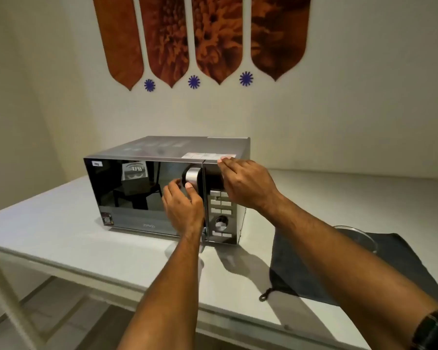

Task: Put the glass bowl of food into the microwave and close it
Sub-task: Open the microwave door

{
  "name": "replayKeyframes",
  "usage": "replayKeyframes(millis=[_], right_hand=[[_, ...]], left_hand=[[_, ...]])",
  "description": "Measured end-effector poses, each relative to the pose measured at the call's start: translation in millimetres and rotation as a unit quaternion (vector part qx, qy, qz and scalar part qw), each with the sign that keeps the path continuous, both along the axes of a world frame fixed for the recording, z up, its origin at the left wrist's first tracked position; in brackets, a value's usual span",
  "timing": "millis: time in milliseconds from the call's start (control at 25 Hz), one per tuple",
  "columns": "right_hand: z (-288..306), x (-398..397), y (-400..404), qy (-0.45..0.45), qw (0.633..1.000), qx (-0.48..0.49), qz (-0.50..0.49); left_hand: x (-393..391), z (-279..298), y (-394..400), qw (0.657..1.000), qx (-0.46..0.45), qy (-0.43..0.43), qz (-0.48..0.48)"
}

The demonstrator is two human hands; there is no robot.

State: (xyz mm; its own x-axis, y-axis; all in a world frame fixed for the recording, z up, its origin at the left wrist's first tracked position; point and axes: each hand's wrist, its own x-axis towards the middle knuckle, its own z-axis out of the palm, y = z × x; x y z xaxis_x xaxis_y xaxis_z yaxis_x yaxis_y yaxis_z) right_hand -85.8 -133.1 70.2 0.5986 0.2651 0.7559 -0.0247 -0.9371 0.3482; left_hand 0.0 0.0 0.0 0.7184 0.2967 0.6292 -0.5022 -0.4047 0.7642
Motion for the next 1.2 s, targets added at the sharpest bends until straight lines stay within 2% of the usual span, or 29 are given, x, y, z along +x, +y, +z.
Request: replayKeyframes(millis=[160, 240, 320, 400, 640, 960, 1200], right_hand=[[0, 26, 19, 0.041, 0.998, 0.027, -0.033], [-1, 35, 25, 0.045, 0.996, 0.065, -0.045], [-2, 41, 23, 0.023, 0.993, 0.111, -0.044], [-3, 44, 24, 0.005, 0.988, 0.154, -0.031], [-6, 47, 23, -0.015, 0.982, 0.188, -0.005], [-11, 47, 22, -0.026, 0.983, 0.179, 0.013], [-20, 49, 28, -0.081, 0.978, 0.191, 0.037]], left_hand=[[8, -20, -1, 0.991, -0.057, 0.102, -0.061], [16, -28, -3, 0.977, -0.101, 0.137, -0.127], [21, -33, -7, 0.956, -0.155, 0.168, -0.186], [26, -37, -12, 0.945, -0.183, 0.184, -0.200], [26, -36, -16, 0.951, -0.185, 0.152, -0.195], [23, -38, -17, 0.963, -0.200, 0.098, -0.152], [8, -45, 13, 0.960, -0.210, 0.082, -0.165]])
